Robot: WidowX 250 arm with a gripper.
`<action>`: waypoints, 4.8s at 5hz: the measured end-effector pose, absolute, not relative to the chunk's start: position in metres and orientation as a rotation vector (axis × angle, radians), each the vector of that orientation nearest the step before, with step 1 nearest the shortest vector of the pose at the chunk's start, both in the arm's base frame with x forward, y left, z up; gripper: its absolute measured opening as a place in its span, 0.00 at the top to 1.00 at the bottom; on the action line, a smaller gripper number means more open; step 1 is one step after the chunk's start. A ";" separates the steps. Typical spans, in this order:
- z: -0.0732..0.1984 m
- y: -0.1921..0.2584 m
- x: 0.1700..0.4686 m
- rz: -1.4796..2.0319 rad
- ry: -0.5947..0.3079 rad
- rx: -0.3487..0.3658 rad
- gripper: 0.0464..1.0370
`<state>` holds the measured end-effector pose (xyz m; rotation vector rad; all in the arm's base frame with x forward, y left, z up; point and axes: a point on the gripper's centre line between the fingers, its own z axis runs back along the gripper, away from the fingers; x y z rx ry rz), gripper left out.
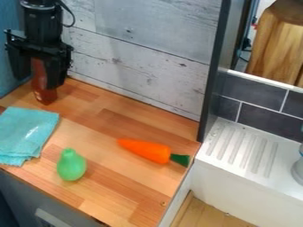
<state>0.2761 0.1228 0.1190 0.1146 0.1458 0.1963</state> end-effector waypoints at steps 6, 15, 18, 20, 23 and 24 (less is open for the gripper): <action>0.044 0.188 0.244 0.225 0.421 0.213 0.04; 0.008 0.085 0.326 0.228 0.180 -0.092 0.04; 0.031 0.091 0.359 0.164 0.136 -0.026 0.04; 0.087 0.056 0.338 0.011 0.091 -0.032 0.04; 0.136 0.026 0.239 -0.300 0.164 0.067 0.04; 0.134 0.039 0.227 -0.286 0.184 0.077 0.04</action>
